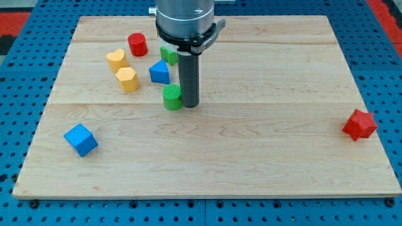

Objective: Move the green circle to the left of the heart

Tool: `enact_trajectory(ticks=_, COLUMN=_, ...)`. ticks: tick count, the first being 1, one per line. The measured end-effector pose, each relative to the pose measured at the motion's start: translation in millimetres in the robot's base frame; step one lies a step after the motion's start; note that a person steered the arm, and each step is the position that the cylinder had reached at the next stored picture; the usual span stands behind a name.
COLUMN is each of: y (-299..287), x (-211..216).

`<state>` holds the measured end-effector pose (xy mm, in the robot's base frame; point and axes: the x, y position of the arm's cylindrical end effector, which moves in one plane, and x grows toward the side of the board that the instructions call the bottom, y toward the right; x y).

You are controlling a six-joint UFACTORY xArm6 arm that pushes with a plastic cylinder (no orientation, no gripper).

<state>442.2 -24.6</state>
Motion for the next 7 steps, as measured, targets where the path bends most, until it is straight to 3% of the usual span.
enact_trajectory(ticks=3, y=-20.7, x=-29.0)
enact_trajectory(ticks=5, y=-98.8, x=4.5)
enact_trajectory(ticks=7, y=-95.1, x=51.4)
